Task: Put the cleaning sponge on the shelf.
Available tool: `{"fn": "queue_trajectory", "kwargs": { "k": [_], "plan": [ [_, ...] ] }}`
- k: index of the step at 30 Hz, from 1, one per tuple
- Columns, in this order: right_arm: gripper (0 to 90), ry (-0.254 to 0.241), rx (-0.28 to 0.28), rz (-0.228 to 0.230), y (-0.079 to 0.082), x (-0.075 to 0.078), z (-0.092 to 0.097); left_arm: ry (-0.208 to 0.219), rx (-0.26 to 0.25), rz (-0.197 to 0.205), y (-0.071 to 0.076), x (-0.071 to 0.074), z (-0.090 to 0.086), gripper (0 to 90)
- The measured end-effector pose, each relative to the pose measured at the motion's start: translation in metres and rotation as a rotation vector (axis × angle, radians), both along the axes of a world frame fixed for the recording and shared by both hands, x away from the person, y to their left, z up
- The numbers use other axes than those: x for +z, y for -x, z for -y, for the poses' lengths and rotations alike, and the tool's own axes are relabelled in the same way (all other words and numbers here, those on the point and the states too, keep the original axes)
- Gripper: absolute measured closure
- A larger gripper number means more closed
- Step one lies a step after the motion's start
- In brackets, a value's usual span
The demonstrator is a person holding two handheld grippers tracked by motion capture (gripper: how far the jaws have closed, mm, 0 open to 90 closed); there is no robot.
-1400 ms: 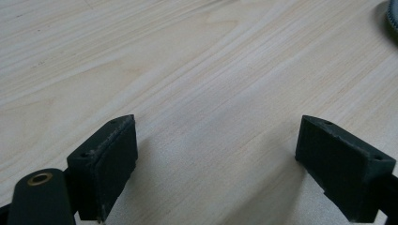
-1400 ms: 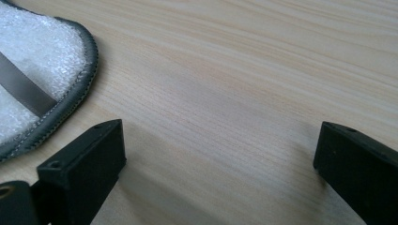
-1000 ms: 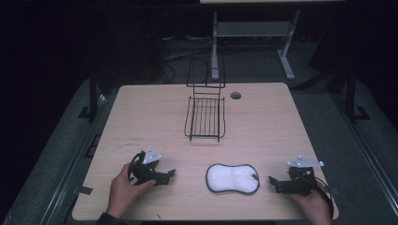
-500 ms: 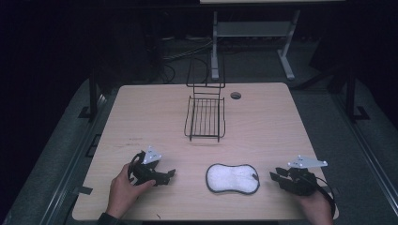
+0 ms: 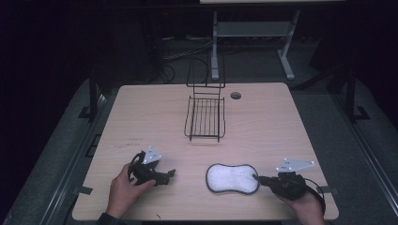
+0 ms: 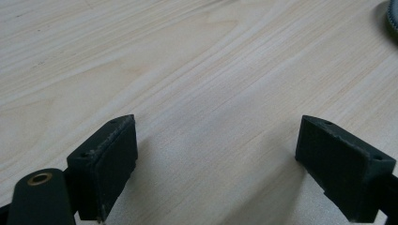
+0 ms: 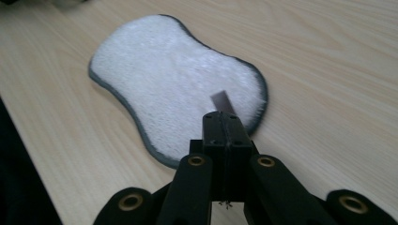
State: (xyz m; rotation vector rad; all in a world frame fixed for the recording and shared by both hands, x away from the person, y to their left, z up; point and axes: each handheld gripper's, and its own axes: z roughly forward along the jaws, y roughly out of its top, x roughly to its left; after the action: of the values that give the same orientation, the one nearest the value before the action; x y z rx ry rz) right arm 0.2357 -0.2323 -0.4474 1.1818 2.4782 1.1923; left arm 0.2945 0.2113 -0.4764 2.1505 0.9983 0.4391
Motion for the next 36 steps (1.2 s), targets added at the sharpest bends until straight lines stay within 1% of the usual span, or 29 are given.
{"fn": "queue_trajectory", "kwargs": {
  "k": [2,5,10,11,12,15,18,22,26,30,36],
  "plan": [
    [89.8,-0.008,0.022,-0.003,0.001,0.001,-0.004,0.0,0.0,0.0,0.0,0.0,0.0,12.4],
    [89.8,-0.007,0.056,-0.002,0.002,0.0,-0.011,0.0,0.0,0.0,0.0,0.0,0.0,12.4],
    [89.8,0.002,0.093,-0.005,0.004,-0.001,-0.019,0.001,0.001,0.0,0.0,0.0,0.0,12.4],
    [89.8,0.002,0.093,-0.005,0.004,-0.001,-0.019,0.001,0.001,0.0,0.0,0.0,0.0,12.4],
    [89.9,0.009,0.1,-0.003,0.004,-0.002,-0.021,0.001,0.001,0.0,0.0,0.0,0.0,12.4],
    [89.9,0.016,0.101,-0.007,0.002,-0.003,-0.022,0.001,0.0,0.0,0.0,0.0,0.0,12.4],
    [89.9,0.029,0.098,-0.024,0.0,-0.006,-0.024,0.0,0.0,0.0,0.0,0.0,0.0,12.4],
    [89.9,0.038,0.096,-0.029,-0.002,-0.007,-0.026,0.0,0.0,0.0,0.0,0.0,0.0,12.4],
    [89.9,0.046,0.1,-0.022,-0.006,-0.009,-0.027,0.0,0.001,0.0,0.0,0.0,0.0,12.4],
    [89.9,0.044,0.086,-0.026,-0.01,-0.009,-0.027,0.0,0.0,0.0,0.0,0.0,0.0,12.3],
    [89.9,0.058,0.072,-0.012,-0.021,-0.009,-0.028,0.0,0.0,0.0,0.0,0.0,0.0,12.4]
  ]
}}
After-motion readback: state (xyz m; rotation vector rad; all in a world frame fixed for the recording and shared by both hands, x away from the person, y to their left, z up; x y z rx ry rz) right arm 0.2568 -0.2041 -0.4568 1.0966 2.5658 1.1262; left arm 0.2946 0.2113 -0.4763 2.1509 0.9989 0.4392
